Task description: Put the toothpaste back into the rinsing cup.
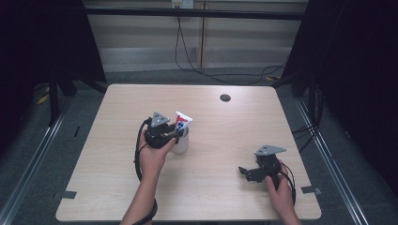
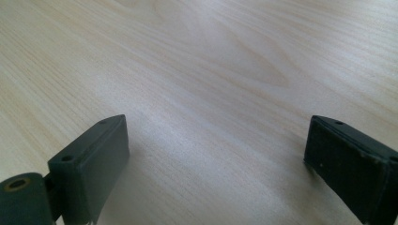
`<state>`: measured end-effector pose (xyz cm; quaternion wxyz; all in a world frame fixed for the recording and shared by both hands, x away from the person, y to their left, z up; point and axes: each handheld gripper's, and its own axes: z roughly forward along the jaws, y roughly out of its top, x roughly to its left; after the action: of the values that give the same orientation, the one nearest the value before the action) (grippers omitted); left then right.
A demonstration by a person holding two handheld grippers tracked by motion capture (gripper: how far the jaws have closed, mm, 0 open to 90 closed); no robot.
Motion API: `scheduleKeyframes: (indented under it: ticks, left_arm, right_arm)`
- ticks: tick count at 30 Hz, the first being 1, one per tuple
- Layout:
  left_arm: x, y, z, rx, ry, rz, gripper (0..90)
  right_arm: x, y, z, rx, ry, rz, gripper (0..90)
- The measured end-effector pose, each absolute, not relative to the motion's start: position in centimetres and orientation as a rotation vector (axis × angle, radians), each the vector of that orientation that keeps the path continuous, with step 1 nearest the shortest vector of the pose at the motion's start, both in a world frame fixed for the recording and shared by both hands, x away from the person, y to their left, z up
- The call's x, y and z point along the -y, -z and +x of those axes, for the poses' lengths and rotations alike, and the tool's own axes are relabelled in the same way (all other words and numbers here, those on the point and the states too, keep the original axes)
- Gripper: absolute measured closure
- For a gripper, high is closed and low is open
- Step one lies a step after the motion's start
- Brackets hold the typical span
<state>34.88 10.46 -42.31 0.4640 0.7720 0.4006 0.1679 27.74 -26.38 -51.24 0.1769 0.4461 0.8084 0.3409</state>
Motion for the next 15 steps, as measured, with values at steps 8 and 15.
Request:
scheduleKeyframes:
  ticks: [8, 15]
  left_arm:
    - [-10.69, 42.03, 34.84, -0.99, -0.384, 1.898, 51.0]
    - [-11.13, 42.11, 34.75, -1.005, -0.384, 1.89, 43.5]
  right_arm:
    - [26.38, 51.24, 27.74, -2.288, -0.965, 1.263, 6.2]
    - [26.37, 51.24, 27.74, -2.288, -0.965, 1.264, 6.2]
